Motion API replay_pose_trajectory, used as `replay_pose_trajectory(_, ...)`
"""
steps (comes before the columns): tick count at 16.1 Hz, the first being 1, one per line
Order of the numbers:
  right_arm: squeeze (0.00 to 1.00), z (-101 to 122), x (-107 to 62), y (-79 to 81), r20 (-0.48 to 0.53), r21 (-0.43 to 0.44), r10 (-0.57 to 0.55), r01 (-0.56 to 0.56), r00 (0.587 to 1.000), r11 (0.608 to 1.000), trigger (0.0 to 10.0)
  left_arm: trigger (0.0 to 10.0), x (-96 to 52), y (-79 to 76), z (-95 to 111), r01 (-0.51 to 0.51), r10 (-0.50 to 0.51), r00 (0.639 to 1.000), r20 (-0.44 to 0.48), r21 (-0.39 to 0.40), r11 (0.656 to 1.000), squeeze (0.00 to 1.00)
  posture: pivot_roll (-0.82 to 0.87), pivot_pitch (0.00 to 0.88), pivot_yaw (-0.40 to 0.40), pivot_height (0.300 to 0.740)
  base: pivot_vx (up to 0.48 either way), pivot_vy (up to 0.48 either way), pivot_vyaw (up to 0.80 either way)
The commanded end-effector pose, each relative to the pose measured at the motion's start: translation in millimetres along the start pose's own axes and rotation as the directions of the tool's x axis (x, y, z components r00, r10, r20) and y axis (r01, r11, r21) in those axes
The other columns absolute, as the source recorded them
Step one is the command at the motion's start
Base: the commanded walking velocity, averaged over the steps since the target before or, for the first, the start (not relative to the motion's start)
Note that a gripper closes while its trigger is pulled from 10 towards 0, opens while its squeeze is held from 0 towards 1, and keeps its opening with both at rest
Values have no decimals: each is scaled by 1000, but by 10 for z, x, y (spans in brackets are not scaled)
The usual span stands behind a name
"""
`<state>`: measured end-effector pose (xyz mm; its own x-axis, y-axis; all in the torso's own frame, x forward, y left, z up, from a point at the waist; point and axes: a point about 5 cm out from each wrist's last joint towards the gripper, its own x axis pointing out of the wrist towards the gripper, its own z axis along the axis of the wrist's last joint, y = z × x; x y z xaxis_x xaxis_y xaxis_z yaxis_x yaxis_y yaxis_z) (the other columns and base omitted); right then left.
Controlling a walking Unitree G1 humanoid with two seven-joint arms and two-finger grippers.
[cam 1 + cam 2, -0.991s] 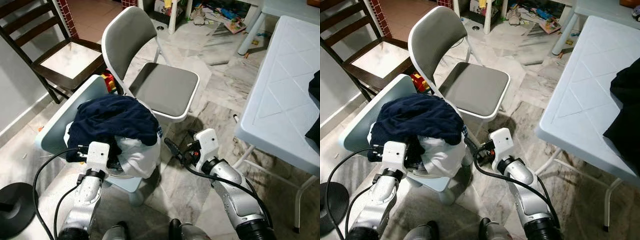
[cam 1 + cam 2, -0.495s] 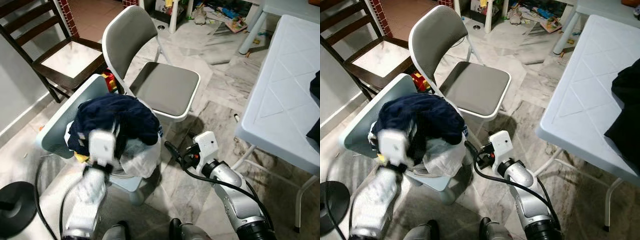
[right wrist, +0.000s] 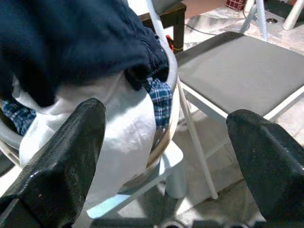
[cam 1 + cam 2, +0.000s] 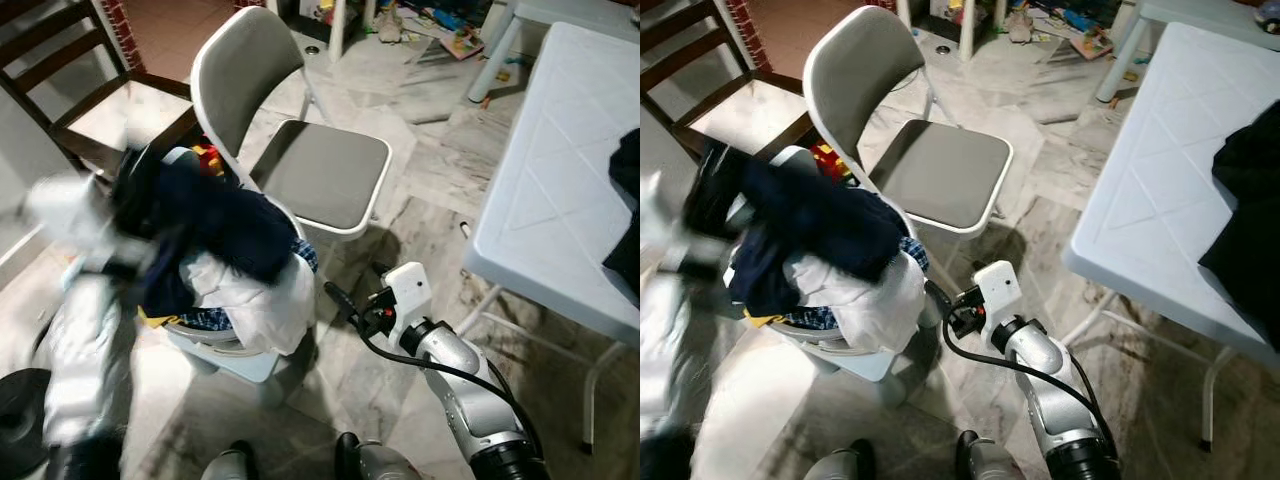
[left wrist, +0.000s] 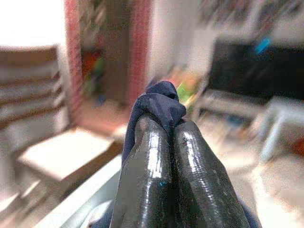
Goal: Hang hanger
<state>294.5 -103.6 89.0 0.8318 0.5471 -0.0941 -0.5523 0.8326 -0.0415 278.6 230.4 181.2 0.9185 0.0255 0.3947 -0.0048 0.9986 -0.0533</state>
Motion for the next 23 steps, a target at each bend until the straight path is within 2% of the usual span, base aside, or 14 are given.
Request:
replay_pose_trajectory(1, 0, -58, -17, 20, -20, -1, 5, -5, 1000, 1000, 10000, 0, -109, 40, -110, -20, 21, 999, -46, 32, 999, 0, 30, 250, -50, 740, 0, 0, 0)
replay_pose_trajectory(3, 0, -60, -16, 18, -24, -4, 5, -5, 1000, 1000, 10000, 0, -534, 95, -589, -58, 76, 966, -246, 78, 995, 0, 31, 251, -55, 740, 0, 0, 0)
replay_pose_trajectory(5, 0, -62, -15, 19, -28, -10, 10, -11, 1000, 1000, 10000, 0, -878, 63, -889, -99, 99, 921, -377, 20, 995, 0, 31, 251, -59, 740, 0, 0, 0)
replay_pose_trajectory(7, 0, -66, -16, 13, -32, -19, 13, -14, 999, 1000, 10000, 0, -1180, -9, -1060, -70, 84, 881, -465, 47, 996, 0, 32, 252, -60, 740, 0, 0, 0)
replay_pose_trajectory(10, 0, -72, -13, 11, -36, -23, 14, -15, 999, 1000, 10000, 0, -1442, 8, -1185, -69, 120, 843, -525, 115, 991, 0, 36, 255, -64, 740, 0, 0, 0)
replay_pose_trajectory(12, 0, -79, -7, 28, -38, -24, 18, -19, 999, 1000, 10000, 0, -1452, 107, -1206, -61, 171, 828, -535, 217, 974, 0, 40, 254, -61, 740, 0, 0, 0)
replay_pose_trajectory(13, 0, -83, -4, 34, -38, -25, 19, -20, 999, 999, 10000, 4863, -1423, 184, -1202, -44, 194, 824, -532, 281, 959, 0, 41, 254, -59, 740, 0, 0, 0)
replay_pose_trajectory(14, 0, -84, -5, 36, -38, -26, 19, -20, 999, 999, 10000, 10000, -1408, 229, -1196, -53, 211, 823, -527, 298, 953, 824, 39, 254, -58, 740, 0, 0, 0)
replay_pose_trajectory(15, 0, -86, -6, 36, -39, -26, 18, -19, 999, 999, 10000, 10000, -1394, 311, -1183, -72, 250, 822, -513, 341, 937, 1000, 39, 253, -57, 740, 0, 0, 0)
replay_pose_trajectory(17, 0, -91, -14, 34, -39, -28, 14, -15, 999, 1000, 10000, 10000, -1371, 489, -1146, -93, 335, 813, -477, 461, 882, 1000, 33, 252, -52, 740, 0, 0, 0)
replay_pose_trajectory(18, 0, -97, -23, 33, -41, -29, 10, -12, 999, 1000, 10000, 10000, -1342, 644, -1107, -53, 402, 799, -447, 614, 788, 1000, 30, 253, -52, 740, 0, 0, 0)
replay_pose_trajectory(21, 0, -102, -31, 35, -43, -31, 11, -13, 999, 999, 10000, 10000, -1302, 772, -1117, 47, 425, 777, -464, 717, 696, 1000, 30, 253, -54, 740, 0, 0, 0)
replay_pose_trajectory(22, 0, -102, -28, 40, -42, -33, 13, -15, 999, 999, 10000, 10000, -1267, 824, -1063, 41, 441, 794, -419, 760, 648, 1000, 33, 254, -53, 740, 0, 0, 0)
replay_pose_trajectory(23, 0, -103, -22, 41, -43, -34, 14, -15, 999, 999, 10000, 10000, -1212, 913, -956, -21, 502, 808, -310, 835, 550, 1000, 35, 254, -52, 740, 0, 0, 0)
